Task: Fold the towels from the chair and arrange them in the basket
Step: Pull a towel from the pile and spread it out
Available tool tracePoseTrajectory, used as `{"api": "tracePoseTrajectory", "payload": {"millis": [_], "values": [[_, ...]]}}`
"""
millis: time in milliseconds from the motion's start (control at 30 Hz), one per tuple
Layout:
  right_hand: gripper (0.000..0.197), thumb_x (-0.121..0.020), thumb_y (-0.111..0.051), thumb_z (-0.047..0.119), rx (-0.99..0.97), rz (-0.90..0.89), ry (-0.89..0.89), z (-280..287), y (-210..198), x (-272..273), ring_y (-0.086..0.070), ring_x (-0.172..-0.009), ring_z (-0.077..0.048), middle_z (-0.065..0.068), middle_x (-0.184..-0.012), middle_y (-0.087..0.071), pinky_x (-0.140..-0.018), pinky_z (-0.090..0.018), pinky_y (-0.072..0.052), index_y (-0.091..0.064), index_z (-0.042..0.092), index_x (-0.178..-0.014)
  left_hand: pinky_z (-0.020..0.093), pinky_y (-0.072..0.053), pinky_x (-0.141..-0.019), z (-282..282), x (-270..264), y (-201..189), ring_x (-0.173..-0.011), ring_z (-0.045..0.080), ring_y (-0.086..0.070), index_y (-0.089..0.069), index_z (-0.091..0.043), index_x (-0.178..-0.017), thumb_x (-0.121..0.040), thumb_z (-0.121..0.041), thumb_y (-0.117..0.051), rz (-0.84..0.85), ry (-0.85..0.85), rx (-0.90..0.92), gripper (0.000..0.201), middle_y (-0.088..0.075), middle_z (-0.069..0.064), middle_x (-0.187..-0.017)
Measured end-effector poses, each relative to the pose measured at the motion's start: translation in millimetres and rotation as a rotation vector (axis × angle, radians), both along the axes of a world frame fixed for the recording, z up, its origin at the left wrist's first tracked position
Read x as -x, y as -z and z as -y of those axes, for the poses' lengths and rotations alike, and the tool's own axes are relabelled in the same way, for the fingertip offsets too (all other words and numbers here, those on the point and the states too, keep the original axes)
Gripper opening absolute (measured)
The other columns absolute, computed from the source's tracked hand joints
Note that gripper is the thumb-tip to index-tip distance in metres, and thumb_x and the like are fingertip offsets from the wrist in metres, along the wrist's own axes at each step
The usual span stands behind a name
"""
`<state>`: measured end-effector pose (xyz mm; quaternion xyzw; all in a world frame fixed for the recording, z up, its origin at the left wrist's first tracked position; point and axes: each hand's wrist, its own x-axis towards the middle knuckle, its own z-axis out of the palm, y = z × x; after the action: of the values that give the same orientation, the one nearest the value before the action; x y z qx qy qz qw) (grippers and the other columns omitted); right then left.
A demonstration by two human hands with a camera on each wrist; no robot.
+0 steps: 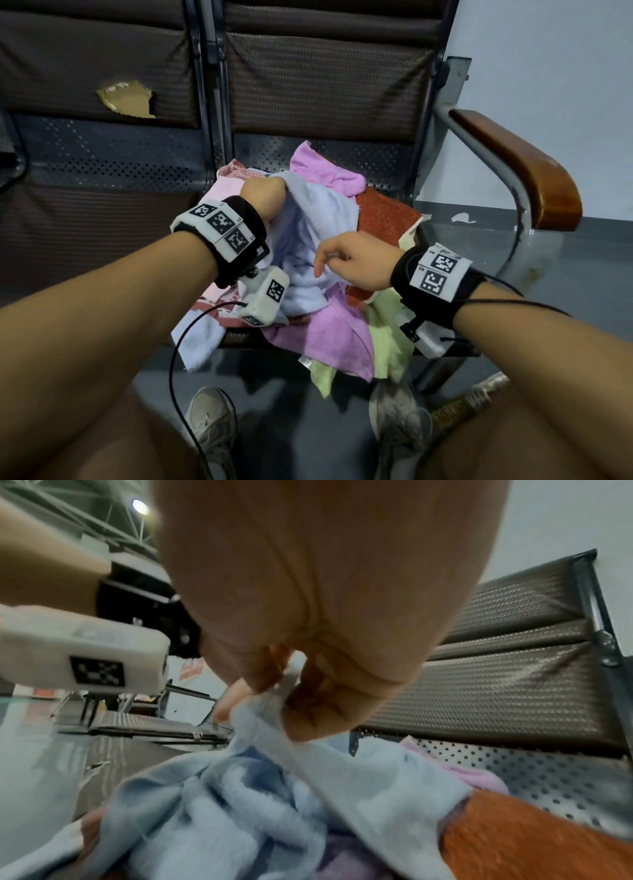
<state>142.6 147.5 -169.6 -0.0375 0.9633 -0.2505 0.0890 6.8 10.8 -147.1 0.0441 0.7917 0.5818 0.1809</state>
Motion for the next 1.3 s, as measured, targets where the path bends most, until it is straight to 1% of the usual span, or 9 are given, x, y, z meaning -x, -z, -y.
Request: {"api": "tracePoseTrajectory", "payload": {"millis": [100, 200, 267, 400, 533, 667, 800, 1033, 1300], "values": [[0.03, -0.096, -0.045, 0.013, 0.007, 0.098, 0.063, 1.5, 3.9, 2.9, -0.051, -0.055, 0.001, 0.017, -0.071, -0.053, -0.051, -0.008, -0.035, -0.071, 0.025, -0.108, 0.031, -0.056, -0.067, -5.4, -7.1, -0.5, -0.071, 0.015, -0.058, -0.057, 0.001, -0.129, -0.096, -0.01, -0.044, 0.011, -0.015, -0.12, 0.037, -0.067, 0.012, -0.101], [0.027, -0.094, -0.049, 0.014, -0.039, -0.016, 0.132, 1.1, 1.8, 12.9, -0.063, -0.089, -0.019, -0.003, -0.105, -0.071, -0.08, -0.027, -0.049, -0.069, 0.017, -0.112, 0.026, -0.055, -0.061, -10.8, -9.1, -2.2, -0.068, 0.012, -0.057, -0.05, 0.005, -0.134, -0.098, -0.007, -0.044, 0.026, -0.055, -0.232, 0.039, -0.063, 0.009, -0.094], [0.025, -0.09, -0.053, 0.012, -0.11, -0.154, 0.202, -3.2, 0.8, 20.1, -0.065, -0.095, -0.026, -0.007, -0.108, -0.072, -0.08, -0.03, -0.048, -0.072, 0.015, -0.107, 0.023, -0.055, -0.054, -10.4, -8.2, -8.8, -0.068, 0.011, -0.059, -0.048, 0.004, -0.135, -0.099, -0.005, -0.043, 0.038, -0.11, -0.34, 0.038, -0.061, 0.005, -0.09], [0.043, -0.082, -0.048, -0.003, -0.127, -0.221, 0.294, -13.5, 4.7, 29.8, -0.068, -0.097, -0.018, 0.001, -0.103, -0.075, -0.086, -0.02, -0.047, -0.077, 0.022, -0.1, 0.029, -0.059, -0.058, -2.9, -2.4, -13.4, -0.085, 0.019, -0.063, -0.042, -0.006, -0.143, -0.102, -0.004, -0.036, 0.063, -0.184, -0.575, 0.041, -0.059, 0.015, -0.113], [0.046, -0.084, -0.044, 0.002, -0.173, 0.005, 0.264, -17.0, 14.2, 34.7, -0.065, -0.109, -0.019, 0.004, -0.117, -0.072, -0.098, -0.029, -0.051, -0.076, 0.031, -0.101, 0.026, -0.059, -0.062, 7.3, 4.2, -7.2, -0.083, 0.02, -0.066, -0.061, -0.01, -0.127, -0.097, 0.004, -0.04, -0.038, -0.188, -0.523, 0.039, -0.066, 0.01, -0.096], [0.047, -0.087, -0.038, 0.004, -0.178, -0.177, 0.373, -18.6, 7.8, 40.8, -0.066, -0.107, -0.023, -0.002, -0.119, -0.07, -0.096, -0.034, -0.051, -0.071, 0.028, -0.111, 0.03, -0.061, -0.069, 19.7, 15.5, 0.7, -0.078, 0.023, -0.07, -0.072, -0.005, -0.089, -0.084, 0.0, -0.067, -0.101, -0.21, -0.427, 0.009, -0.071, 0.012, -0.08], [0.034, -0.091, -0.042, 0.011, 0.128, -0.408, 0.387, -8.3, -8.7, 43.1, -0.056, -0.057, 0.002, 0.015, -0.065, -0.061, -0.059, -0.023, -0.042, -0.073, 0.025, -0.091, 0.038, -0.061, -0.077, 24.1, 23.0, 5.4, -0.078, 0.023, -0.071, -0.07, -0.008, -0.076, -0.077, -0.012, -0.07, -0.085, -0.261, -0.391, 0.004, -0.069, 0.011, -0.076], [0.058, -0.084, -0.054, 0.072, -0.232, 0.061, 0.113, 23.5, 25.2, 37.3, -0.068, -0.08, -0.015, 0.001, -0.086, -0.075, -0.075, -0.033, -0.056, -0.078, 0.019, -0.088, 0.028, -0.057, -0.064, 8.7, 11.2, -7.4, -0.07, 0.017, -0.066, -0.062, -0.009, -0.087, -0.092, -0.008, -0.057, -0.025, -0.128, -0.472, 0.007, -0.065, 0.007, -0.082], [0.038, -0.089, -0.063, 0.052, -0.234, -0.011, 0.223, 22.5, 35.3, 40.4, -0.066, -0.081, -0.025, -0.003, -0.082, -0.069, -0.066, -0.03, -0.048, -0.07, 0.015, -0.081, 0.023, -0.052, -0.053, 23.1, 9.9, -15.9, -0.063, 0.016, -0.057, -0.053, -0.007, -0.072, -0.088, 0.009, -0.053, -0.01, -0.115, -0.563, 0.023, -0.054, 0.01, -0.071]]}}
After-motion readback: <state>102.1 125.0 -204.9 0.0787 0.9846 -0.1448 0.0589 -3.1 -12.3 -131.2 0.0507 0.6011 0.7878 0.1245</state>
